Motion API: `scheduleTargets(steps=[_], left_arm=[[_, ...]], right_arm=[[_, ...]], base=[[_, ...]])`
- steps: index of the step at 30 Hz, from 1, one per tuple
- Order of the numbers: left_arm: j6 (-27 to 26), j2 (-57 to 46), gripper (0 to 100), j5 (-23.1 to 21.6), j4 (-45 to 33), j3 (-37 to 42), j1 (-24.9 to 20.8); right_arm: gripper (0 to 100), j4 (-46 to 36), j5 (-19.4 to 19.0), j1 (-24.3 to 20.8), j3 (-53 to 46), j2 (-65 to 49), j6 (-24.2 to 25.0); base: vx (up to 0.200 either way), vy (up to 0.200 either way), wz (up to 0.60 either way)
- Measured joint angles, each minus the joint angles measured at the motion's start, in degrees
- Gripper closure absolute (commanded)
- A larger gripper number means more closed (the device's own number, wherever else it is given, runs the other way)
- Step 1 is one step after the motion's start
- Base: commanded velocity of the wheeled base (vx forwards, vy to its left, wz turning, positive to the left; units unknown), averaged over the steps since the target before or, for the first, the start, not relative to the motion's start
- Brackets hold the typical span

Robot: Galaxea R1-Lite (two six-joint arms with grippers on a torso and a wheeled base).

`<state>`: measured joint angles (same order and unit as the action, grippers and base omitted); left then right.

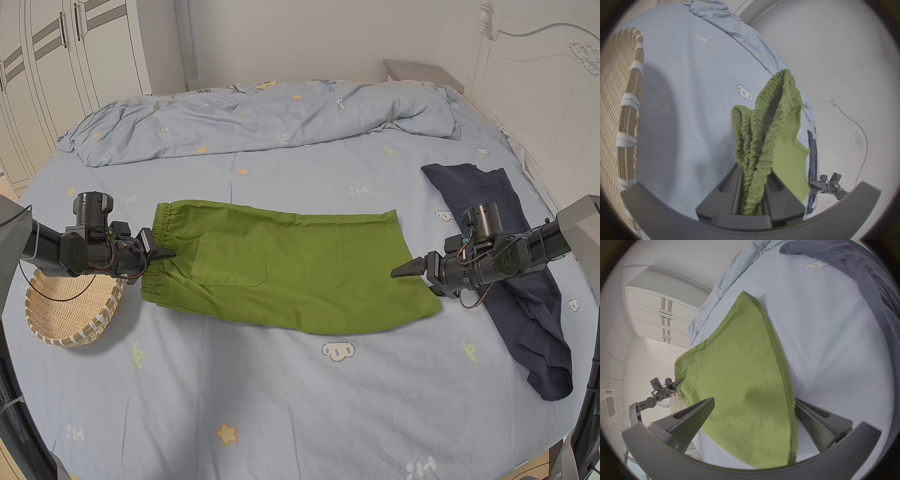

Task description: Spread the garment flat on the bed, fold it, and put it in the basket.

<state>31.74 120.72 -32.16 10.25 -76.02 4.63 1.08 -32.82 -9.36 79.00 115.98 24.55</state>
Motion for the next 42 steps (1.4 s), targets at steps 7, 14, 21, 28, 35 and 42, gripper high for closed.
scheduleTargets(steps=[7,14,21,28,35,42], left_arm=[[0.0,0.0,100,0.0,0.0,0.0,0.0],[0.0,0.0,100,0.0,0.0,0.0,0.1],[0.0,0.0,100,0.0,0.0,0.0,0.1],[-0.1,0.0,100,0.0,0.0,0.0,0.1],[-0.2,0.0,100,0.0,-0.1,0.0,0.2],[-3.7,-1.2,100,0.0,-6.8,0.0,0.4]], right_arm=[[0,0.0,-0.1,-0.3,-0.5,-0.5,-0.1],[100,0.0,-0.3,1.1,0.2,-0.4,-0.1],[100,0.4,0.1,2.4,0.6,-0.4,-0.3],[100,0.5,0.0,3.3,0.6,-0.6,-0.4],[100,0.4,0.0,3.8,0.4,-2.5,-0.4],[100,-1.9,0.0,3.8,-0.9,-7.4,-0.4]], base=[[0.000,0.000,0.00],[0.000,0.000,0.00],[0.000,0.000,0.00],[0.000,0.000,0.00],[0.000,0.000,0.00],[0.000,0.000,0.00]])
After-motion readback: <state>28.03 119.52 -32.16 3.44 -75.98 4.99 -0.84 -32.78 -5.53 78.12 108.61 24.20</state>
